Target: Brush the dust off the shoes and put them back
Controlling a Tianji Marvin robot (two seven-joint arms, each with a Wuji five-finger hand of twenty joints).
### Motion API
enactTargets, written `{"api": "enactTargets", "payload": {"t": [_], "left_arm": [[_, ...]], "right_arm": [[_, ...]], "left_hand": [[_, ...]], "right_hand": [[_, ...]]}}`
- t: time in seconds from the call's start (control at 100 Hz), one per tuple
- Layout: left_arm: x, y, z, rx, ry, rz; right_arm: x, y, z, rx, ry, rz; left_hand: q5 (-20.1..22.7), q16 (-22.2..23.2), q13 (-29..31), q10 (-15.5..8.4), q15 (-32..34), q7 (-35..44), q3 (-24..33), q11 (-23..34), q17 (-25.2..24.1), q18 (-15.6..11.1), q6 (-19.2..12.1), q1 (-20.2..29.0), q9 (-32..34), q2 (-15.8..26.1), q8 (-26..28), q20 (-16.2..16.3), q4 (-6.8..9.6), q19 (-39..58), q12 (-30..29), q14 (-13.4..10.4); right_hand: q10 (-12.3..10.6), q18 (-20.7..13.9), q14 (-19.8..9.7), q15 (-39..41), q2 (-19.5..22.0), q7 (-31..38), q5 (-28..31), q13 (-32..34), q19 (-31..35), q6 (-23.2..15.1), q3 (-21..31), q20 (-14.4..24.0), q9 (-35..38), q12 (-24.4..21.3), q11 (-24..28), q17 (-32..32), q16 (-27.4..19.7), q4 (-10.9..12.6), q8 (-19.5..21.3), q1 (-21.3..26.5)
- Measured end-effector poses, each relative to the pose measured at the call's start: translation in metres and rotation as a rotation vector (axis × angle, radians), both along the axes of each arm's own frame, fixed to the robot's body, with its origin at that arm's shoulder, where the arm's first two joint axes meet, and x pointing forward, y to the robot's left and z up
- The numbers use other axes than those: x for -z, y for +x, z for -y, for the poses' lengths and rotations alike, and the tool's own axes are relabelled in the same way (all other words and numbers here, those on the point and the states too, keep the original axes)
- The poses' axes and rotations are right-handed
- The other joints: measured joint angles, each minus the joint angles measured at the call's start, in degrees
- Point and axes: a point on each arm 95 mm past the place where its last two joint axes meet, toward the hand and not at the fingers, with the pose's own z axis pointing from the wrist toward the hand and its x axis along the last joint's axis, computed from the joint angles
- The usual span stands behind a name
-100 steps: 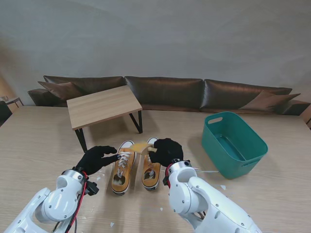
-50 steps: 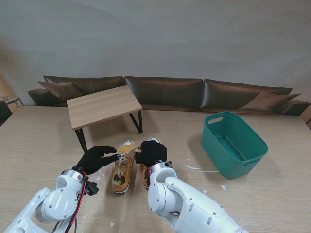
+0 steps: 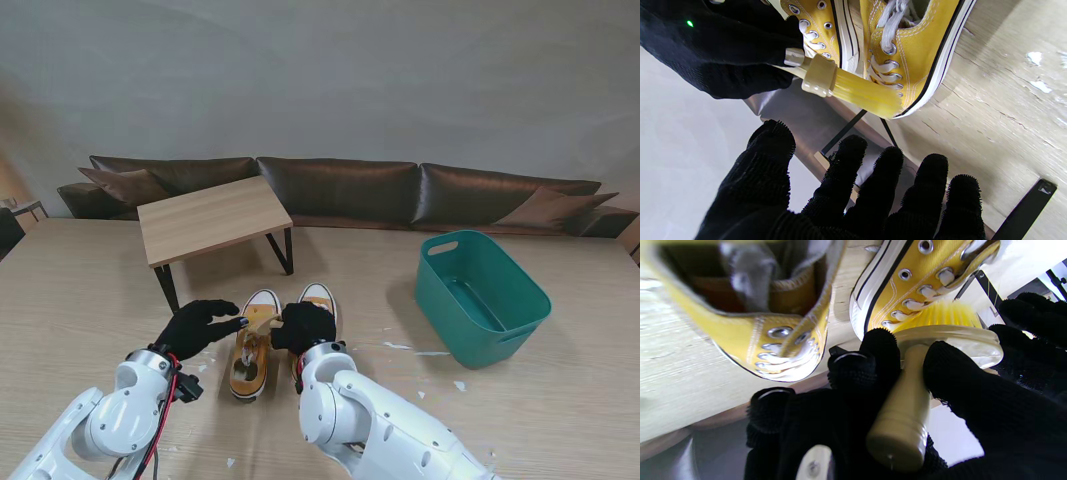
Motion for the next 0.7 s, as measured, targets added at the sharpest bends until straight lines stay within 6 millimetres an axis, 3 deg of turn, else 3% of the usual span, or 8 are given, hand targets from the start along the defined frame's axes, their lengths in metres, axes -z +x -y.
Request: {"api": "enactTargets", "payload": {"t": [0.7], "left_arm": [[-0.002,-0.004,-0.004,-0.005,0.005,0.021]], "right_arm": [[-0.002,-0.024,0.04,-0.106,-0.022,0.014]], "left_hand": [[0.0,0.0,0.0,0.0,-0.01,0.0,-0.02,-0.01,0.0,0.0,0.01,0.0,0.0,0.0,0.0,0.01,0.0,0.0,0.0,0.0]], "right_hand": [[0.0,0.0,0.0,-0.08,0.0,0.0,0.0,0.0,-0.14,0.0,0.0,0.0,0.0,0.01,-0.02,0.0,-0.01,0.0,0.0,0.0]]}}
